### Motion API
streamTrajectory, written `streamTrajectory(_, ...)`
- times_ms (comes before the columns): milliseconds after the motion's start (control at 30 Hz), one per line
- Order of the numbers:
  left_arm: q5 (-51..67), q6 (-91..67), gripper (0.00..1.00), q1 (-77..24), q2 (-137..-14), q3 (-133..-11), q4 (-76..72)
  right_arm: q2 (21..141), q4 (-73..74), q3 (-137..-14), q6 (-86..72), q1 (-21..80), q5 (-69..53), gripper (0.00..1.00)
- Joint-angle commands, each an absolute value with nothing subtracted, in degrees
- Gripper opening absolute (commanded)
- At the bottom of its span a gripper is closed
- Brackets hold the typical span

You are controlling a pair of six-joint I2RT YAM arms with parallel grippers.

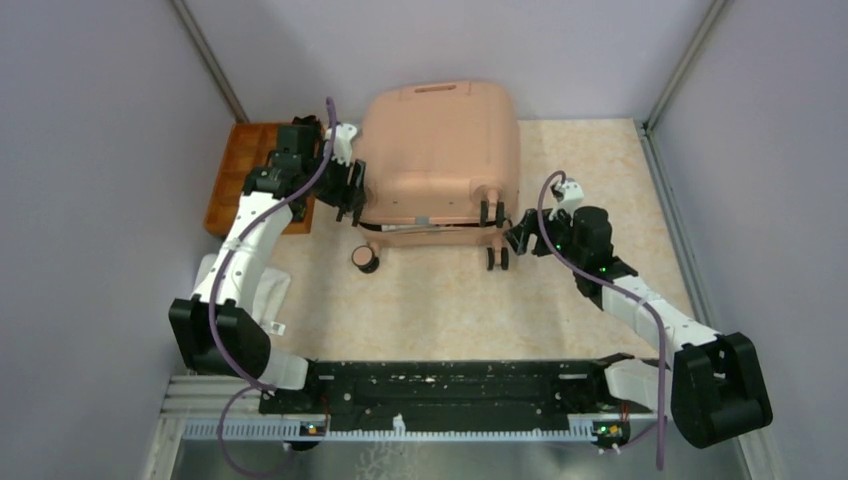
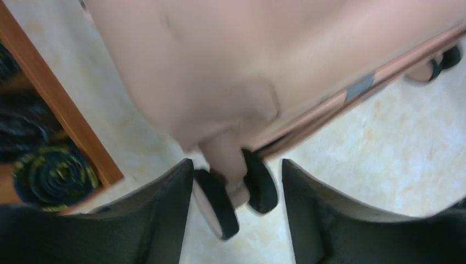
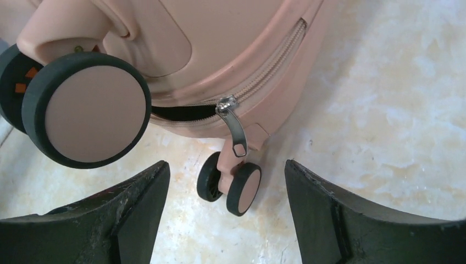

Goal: Pack the luggage
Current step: Zip the luggage at the center of the board.

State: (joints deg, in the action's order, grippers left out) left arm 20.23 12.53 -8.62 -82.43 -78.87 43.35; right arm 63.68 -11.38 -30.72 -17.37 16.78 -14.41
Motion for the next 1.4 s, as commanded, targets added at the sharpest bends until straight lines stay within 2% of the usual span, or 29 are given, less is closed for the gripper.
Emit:
streamTrajectory(0, 21.75, 13.55, 0.0, -11.9, -82.29, -87.3, 33.87, 65.83, -19.94, -31.27, -12.69, 17.05, -18.86, 0.78)
streamTrajectory(67, 21.7, 13.45, 0.0, -12.8, -82.28, -88.16, 34.53, 66.03, -21.12, -31.5, -11.5, 17.06, -20.02, 0.78)
streamTrajectory(233, 22.84, 12.45, 0.0, -13.42, -80.89, -86.22, 37.08, 65.88, -13.52, -34.58, -5.94, 17.09, -20.33, 0.76)
streamTrajectory(267, 22.51, 12.48, 0.03, -13.38, -80.23, -85.22, 37.81, 65.13, -12.73, -34.38, -5.37, 17.06, -19.92, 0.76)
streamTrajectory(300, 21.9, 12.48, 0.25, -13.36, -79.47, -84.07, 38.77, 64.07, -12.33, -33.76, -5.1, 17.03, -19.53, 0.76)
streamTrajectory(367, 19.54, 12.24, 0.87, -13.36, -76.94, -80.76, 39.69, 61.86, -11.34, -32.6, -4.63, 16.99, -18.54, 0.78)
streamTrajectory(400, 18.43, 12.19, 0.97, -13.36, -75.59, -78.02, 39.52, 60.87, -10.85, -32.2, -4.73, 16.97, -17.71, 0.8)
streamTrajectory(533, 14.7, 11.77, 0.99, -13.36, -71.9, -73.55, 38.18, 58.86, -10.46, -31.15, -6.44, 16.85, -15.1, 0.93)
streamTrajectory(633, 15.47, 10.47, 0.99, -13.36, -71.8, -70.55, 37.5, 59.18, -10.46, -31.22, -8.51, 16.13, -15.18, 0.98)
streamTrajectory(900, 11.59, 8.34, 0.99, -12.66, -78.14, -69.13, 35.38, 58.12, -7.95, -33.06, -6.71, 15.27, -12.67, 0.99)
streamTrajectory(1200, 17.19, 5.02, 0.96, -11.77, -80.84, -72.69, 33.85, 60.13, -4.97, -34.71, -1.06, 15.29, -11.96, 0.97)
streamTrajectory(1267, 17.54, 4.65, 0.87, -11.78, -81.62, -73.57, 34.06, 60.55, -4.84, -34.96, -0.42, 15.34, -12.22, 0.96)
streamTrajectory(1300, 17.66, 4.46, 0.79, -11.78, -81.95, -73.83, 34.02, 60.82, -4.98, -34.98, -0.28, 15.29, -12.53, 0.95)
streamTrajectory(1367, 18.7, 4.62, 0.54, -11.78, -82.44, -74.13, 33.72, 61.45, -5.59, -34.99, 0.57, 15.31, -13.96, 0.91)
